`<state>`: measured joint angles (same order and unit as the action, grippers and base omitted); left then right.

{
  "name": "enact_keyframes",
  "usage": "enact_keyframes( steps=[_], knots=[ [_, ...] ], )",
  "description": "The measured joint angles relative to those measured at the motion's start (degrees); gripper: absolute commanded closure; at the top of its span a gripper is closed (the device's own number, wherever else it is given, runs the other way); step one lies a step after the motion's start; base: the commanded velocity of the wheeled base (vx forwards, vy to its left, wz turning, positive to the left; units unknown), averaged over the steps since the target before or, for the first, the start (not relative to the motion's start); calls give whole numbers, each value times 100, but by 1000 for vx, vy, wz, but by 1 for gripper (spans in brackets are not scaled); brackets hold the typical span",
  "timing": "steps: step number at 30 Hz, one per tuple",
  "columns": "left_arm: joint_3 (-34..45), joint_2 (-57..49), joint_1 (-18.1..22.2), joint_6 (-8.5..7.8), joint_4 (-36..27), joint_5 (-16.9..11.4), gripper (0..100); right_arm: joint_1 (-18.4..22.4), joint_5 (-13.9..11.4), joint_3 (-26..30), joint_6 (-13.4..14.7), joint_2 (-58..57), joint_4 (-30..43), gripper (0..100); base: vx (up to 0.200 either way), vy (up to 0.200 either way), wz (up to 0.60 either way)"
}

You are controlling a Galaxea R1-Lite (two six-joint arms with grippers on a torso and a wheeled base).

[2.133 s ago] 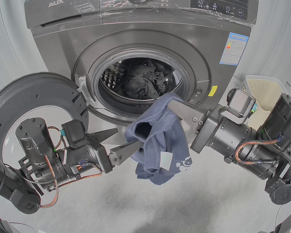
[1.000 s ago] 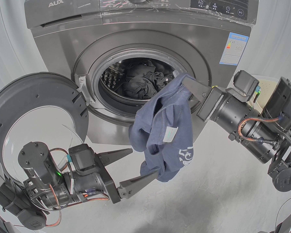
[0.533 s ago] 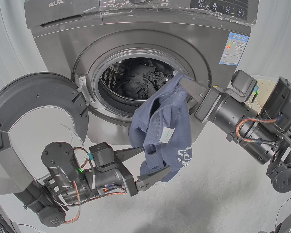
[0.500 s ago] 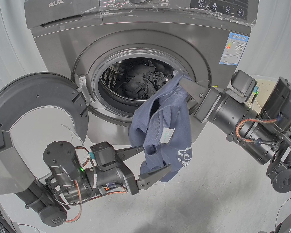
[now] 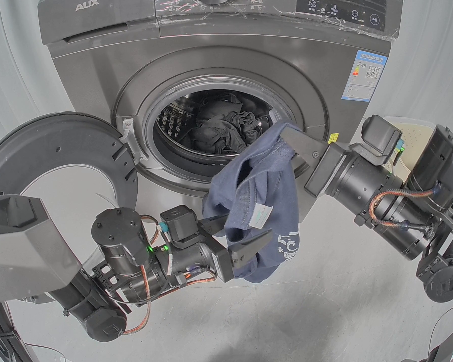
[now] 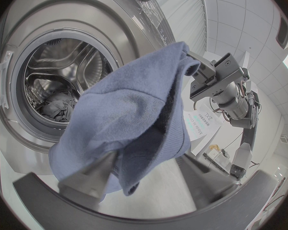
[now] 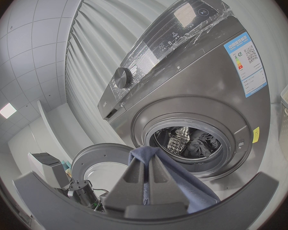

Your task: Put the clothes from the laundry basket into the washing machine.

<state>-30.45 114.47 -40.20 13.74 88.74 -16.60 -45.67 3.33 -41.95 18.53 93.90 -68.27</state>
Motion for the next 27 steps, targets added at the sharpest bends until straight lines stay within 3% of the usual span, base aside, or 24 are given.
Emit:
enact_keyframes(
  steps=[7,17,27],
  knots=[
    [162,-265,-72,-9,-6,40,100,90,23,-2,2,-2,0,100,0,0,0],
    [736,-1674,52,9,-452,54,100,187,80,50,22,-204,6,100,0,0,0],
    [557,-2740,328,20,-1314,55,100,41,-191,741,13,-929,15,100,0,0,0]
  ],
)
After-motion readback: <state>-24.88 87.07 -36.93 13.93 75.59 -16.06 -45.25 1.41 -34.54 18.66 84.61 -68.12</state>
